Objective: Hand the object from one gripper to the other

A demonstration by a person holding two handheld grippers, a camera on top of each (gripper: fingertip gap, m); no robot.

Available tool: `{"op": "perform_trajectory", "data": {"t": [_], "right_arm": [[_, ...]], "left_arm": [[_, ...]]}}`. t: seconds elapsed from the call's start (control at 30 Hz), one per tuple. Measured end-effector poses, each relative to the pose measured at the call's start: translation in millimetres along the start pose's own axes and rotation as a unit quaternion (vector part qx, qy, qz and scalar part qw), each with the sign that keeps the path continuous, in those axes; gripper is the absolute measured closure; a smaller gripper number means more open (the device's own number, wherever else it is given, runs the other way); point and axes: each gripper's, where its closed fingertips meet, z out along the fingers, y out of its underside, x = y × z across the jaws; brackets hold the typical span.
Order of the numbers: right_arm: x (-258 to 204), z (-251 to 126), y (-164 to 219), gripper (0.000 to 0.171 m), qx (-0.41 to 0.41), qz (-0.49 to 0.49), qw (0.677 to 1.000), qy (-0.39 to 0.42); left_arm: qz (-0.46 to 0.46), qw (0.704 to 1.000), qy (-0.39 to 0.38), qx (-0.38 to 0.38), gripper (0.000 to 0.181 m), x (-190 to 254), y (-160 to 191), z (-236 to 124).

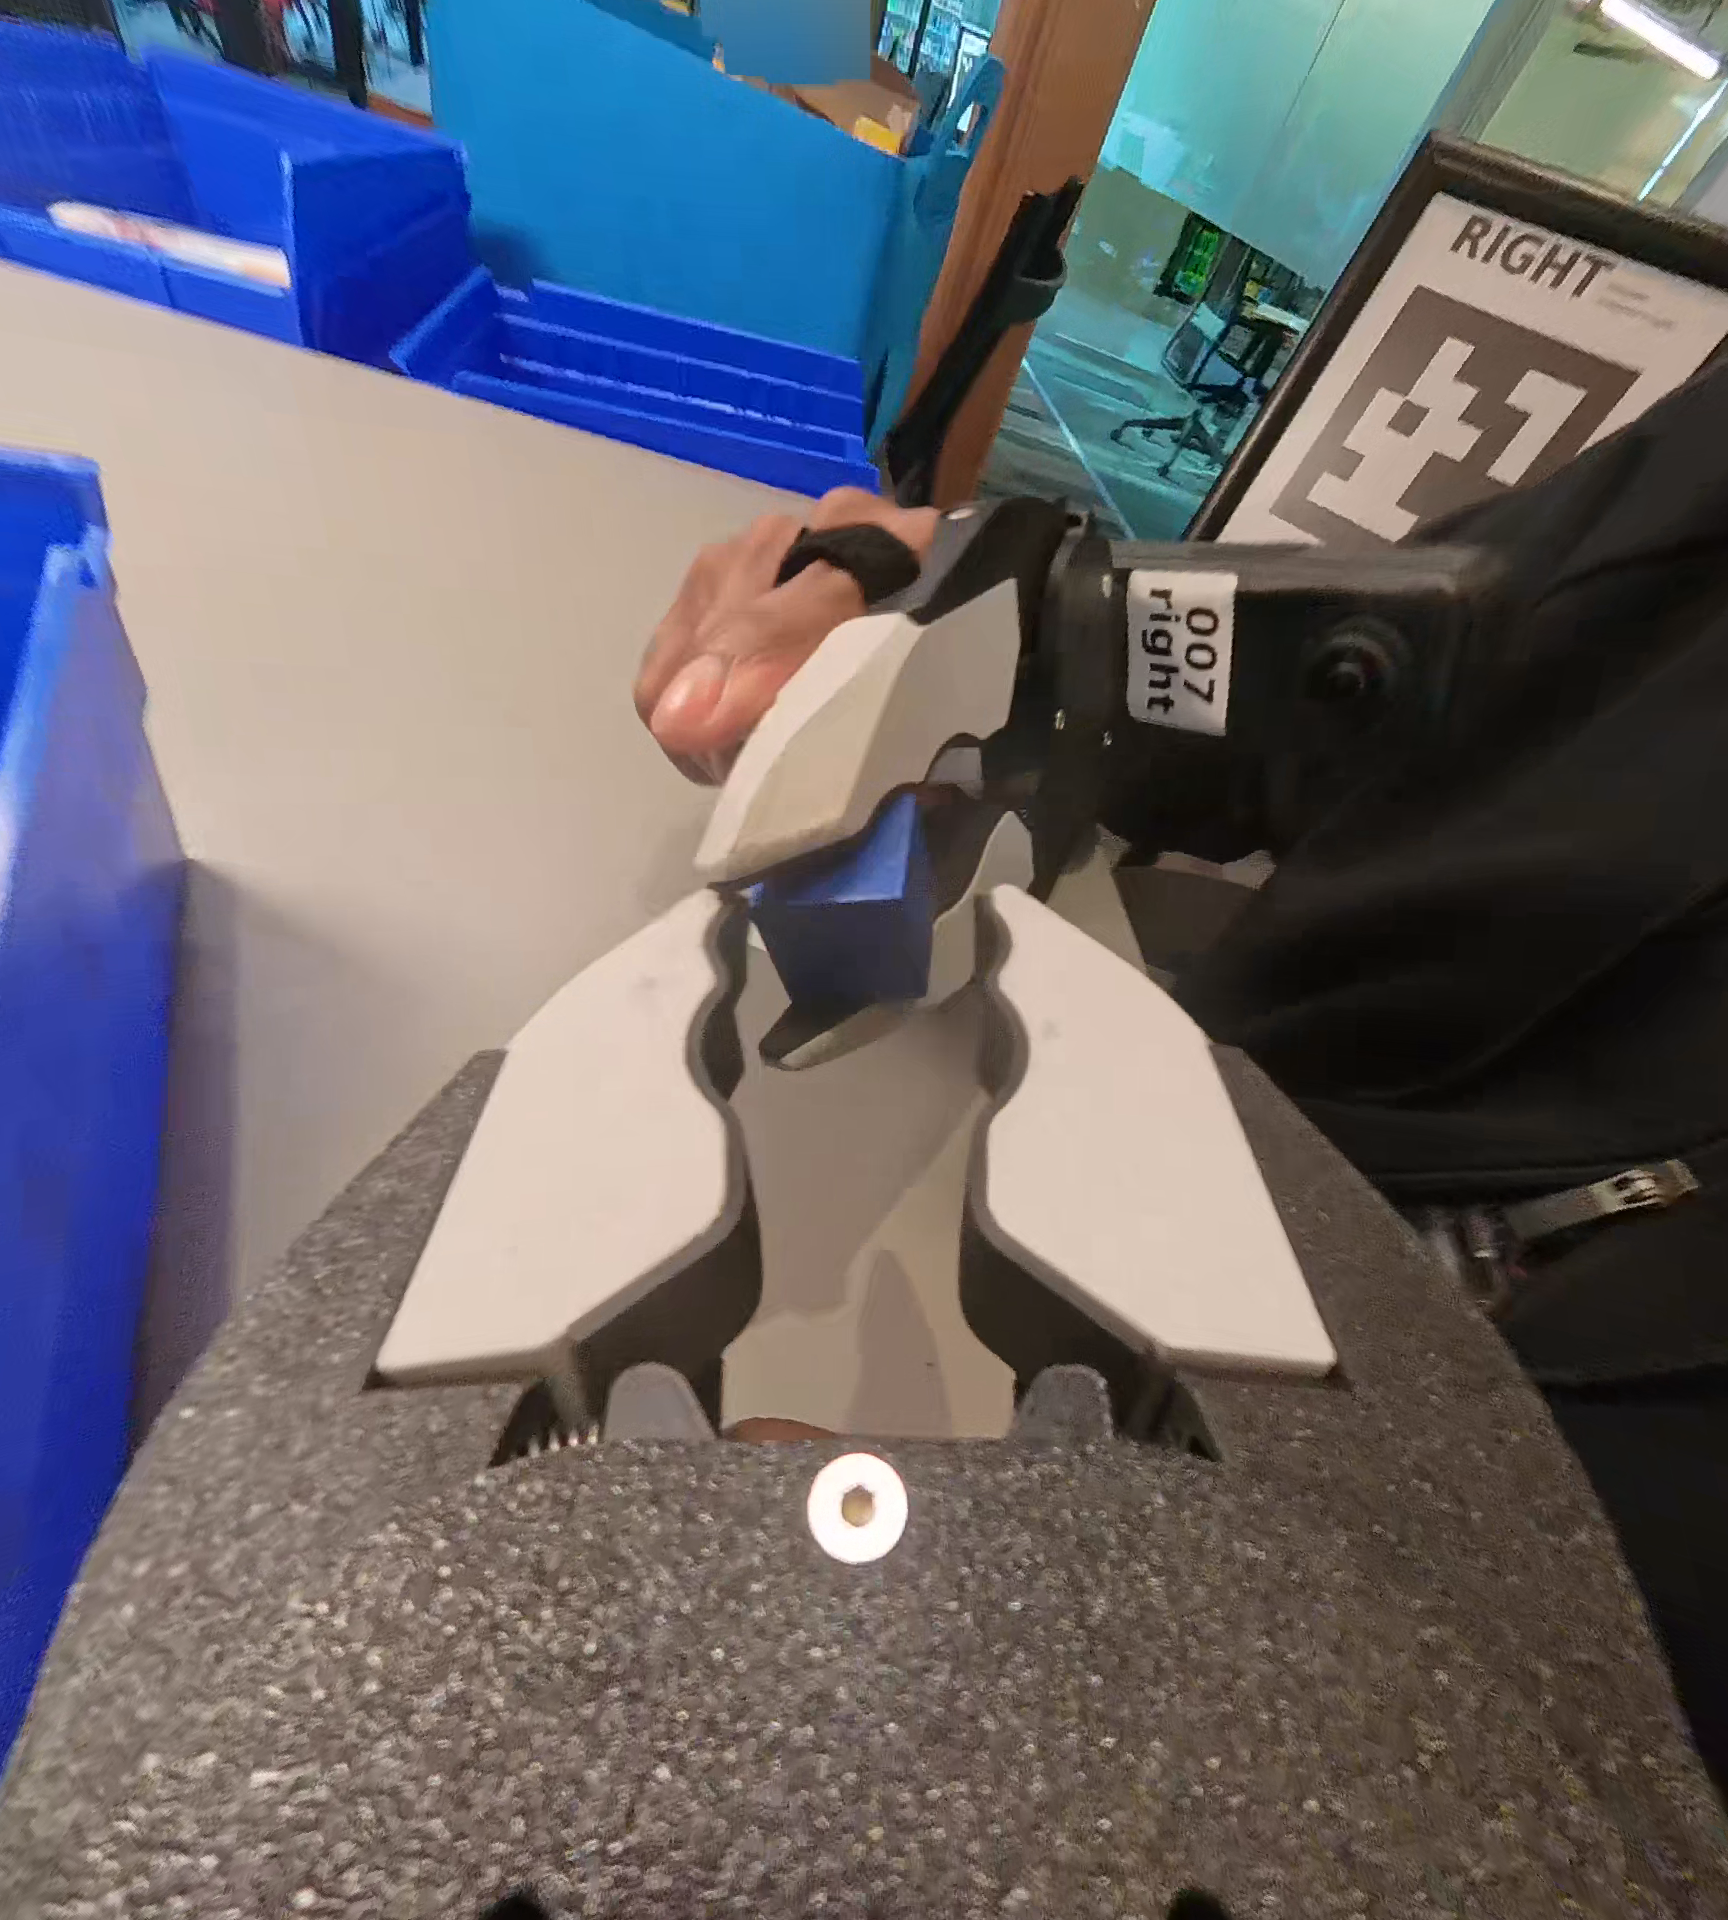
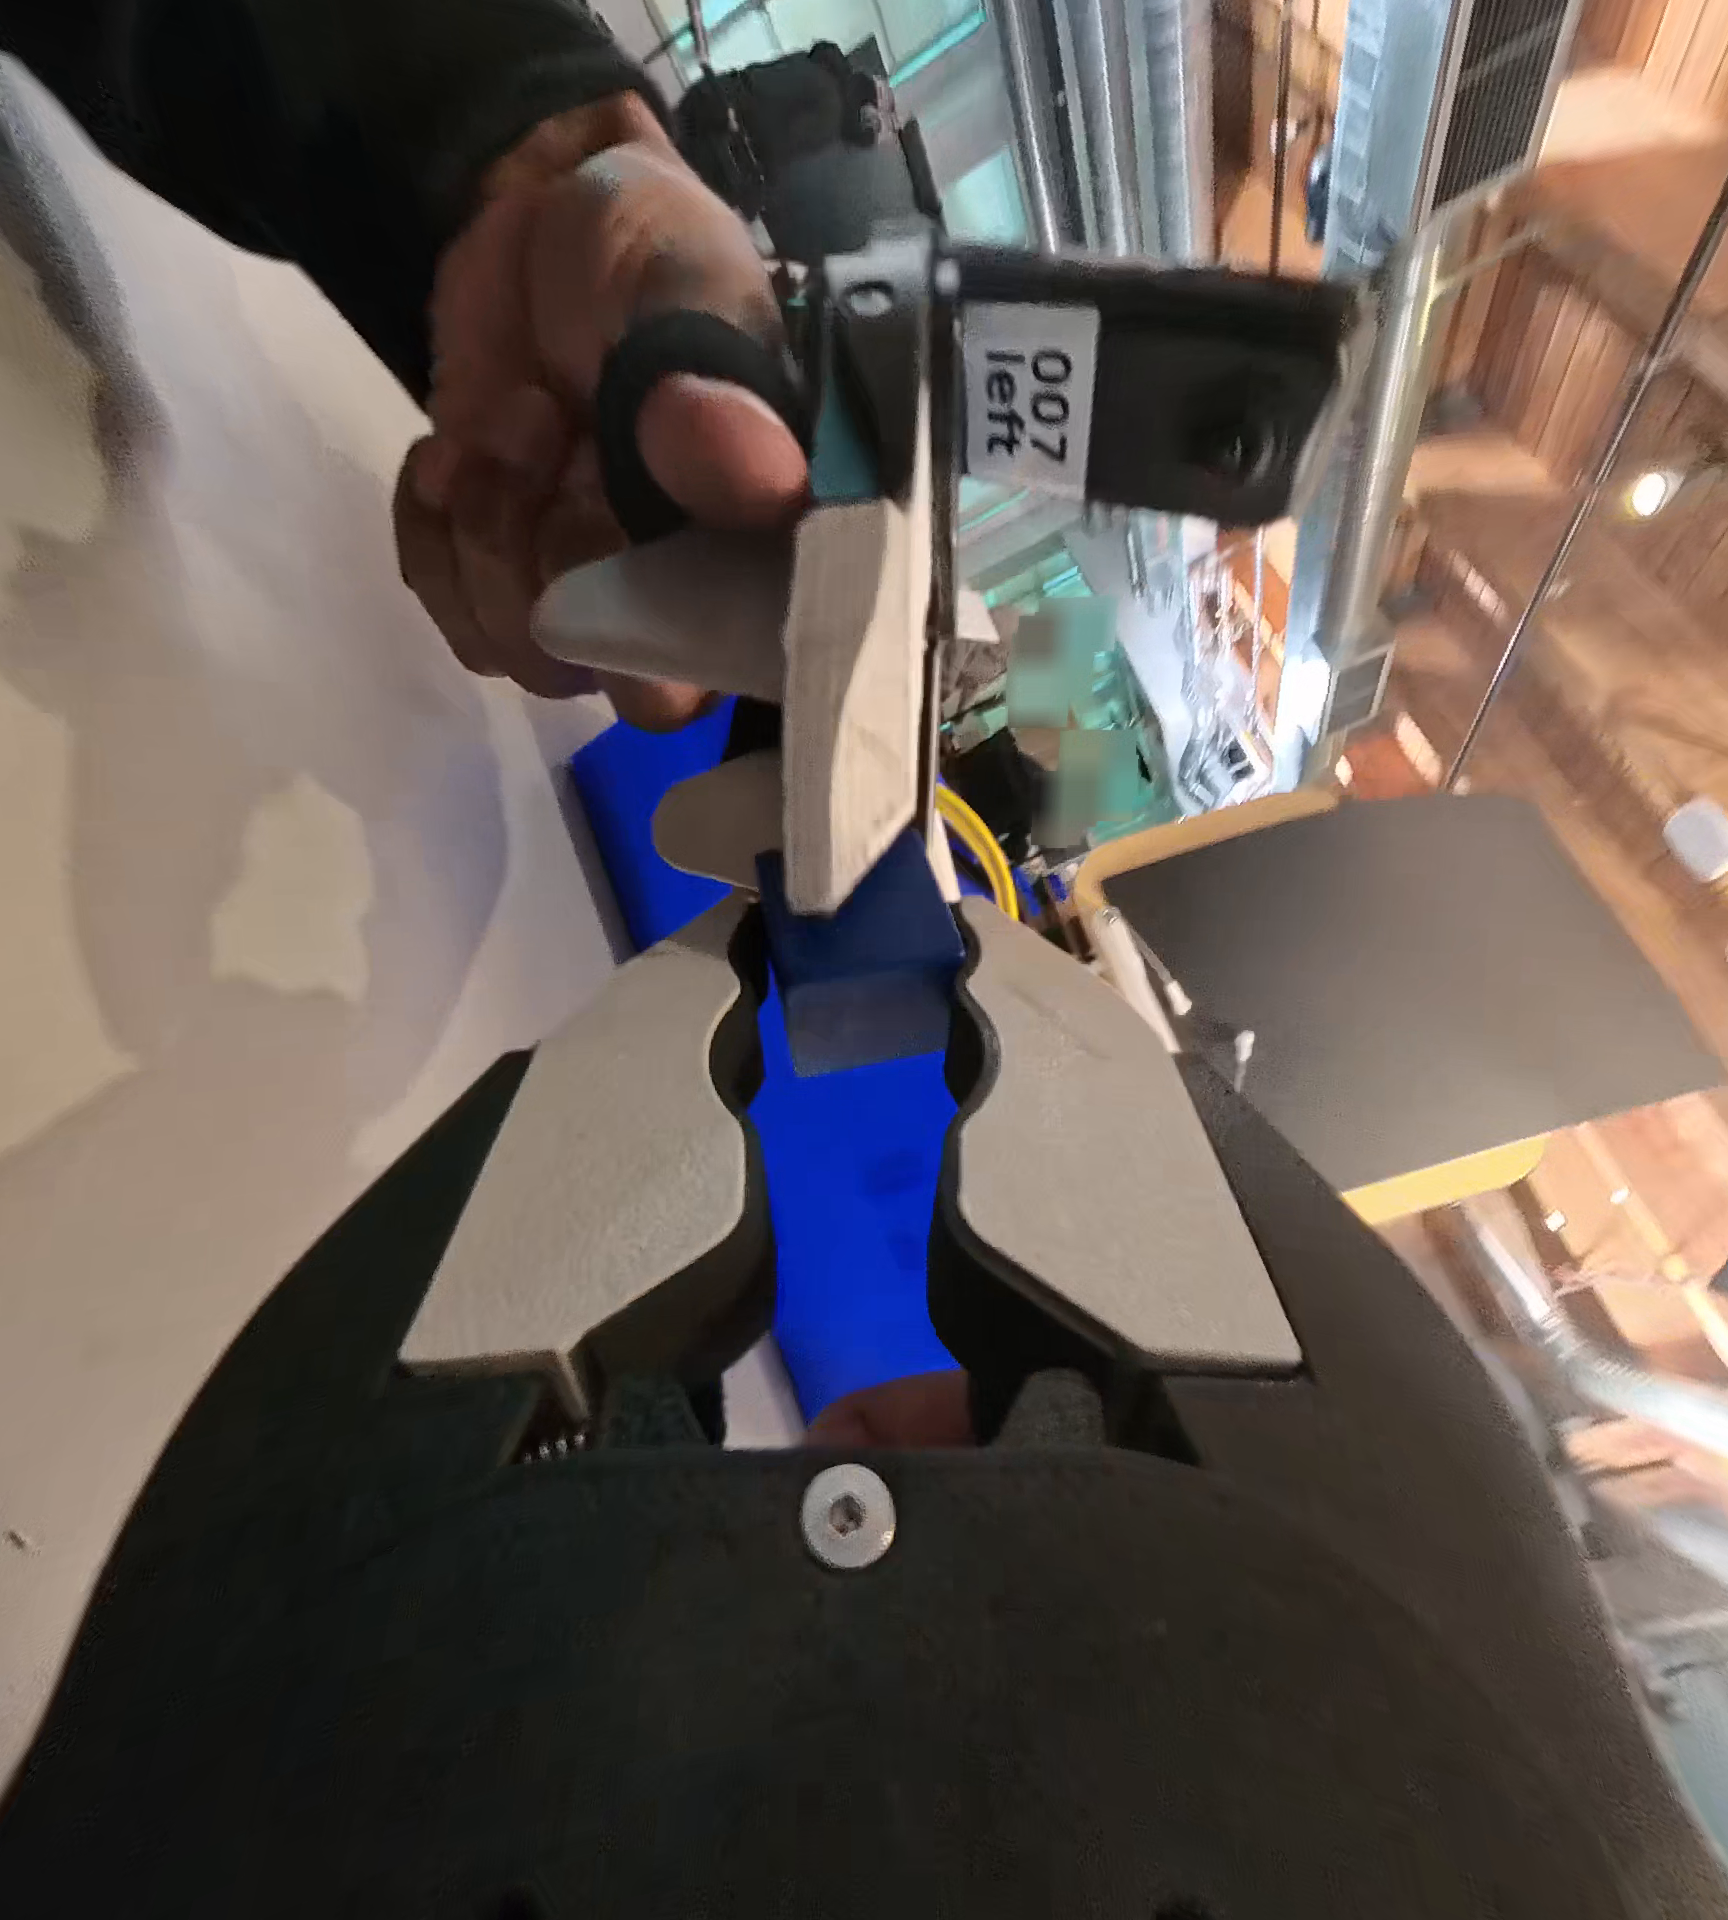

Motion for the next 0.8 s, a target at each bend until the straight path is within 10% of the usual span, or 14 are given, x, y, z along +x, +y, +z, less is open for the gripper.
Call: {"op": "perform_trajectory", "data": {"t": [0.17, 0.47, 0.8], "right_arm": [[6, 1, 16, 0.140, -0.026, 0.257, 0.965, -0.040], [-23, -11, 8, 0.140, 0.017, 0.668, 0.684, -0.292], [-42, -14, 0, 0.141, -0.004, 0.654, 0.682, -0.328]], "left_arm": [[0.185, 0.978, -0.099, 0.013, 0.121, -13, -7, -10], [0.450, 0.868, -0.201, -0.058, 0.120, -31, 24, -3], [0.524, 0.807, -0.270, -0.021, 0.151, -33, 18, 12]]}}
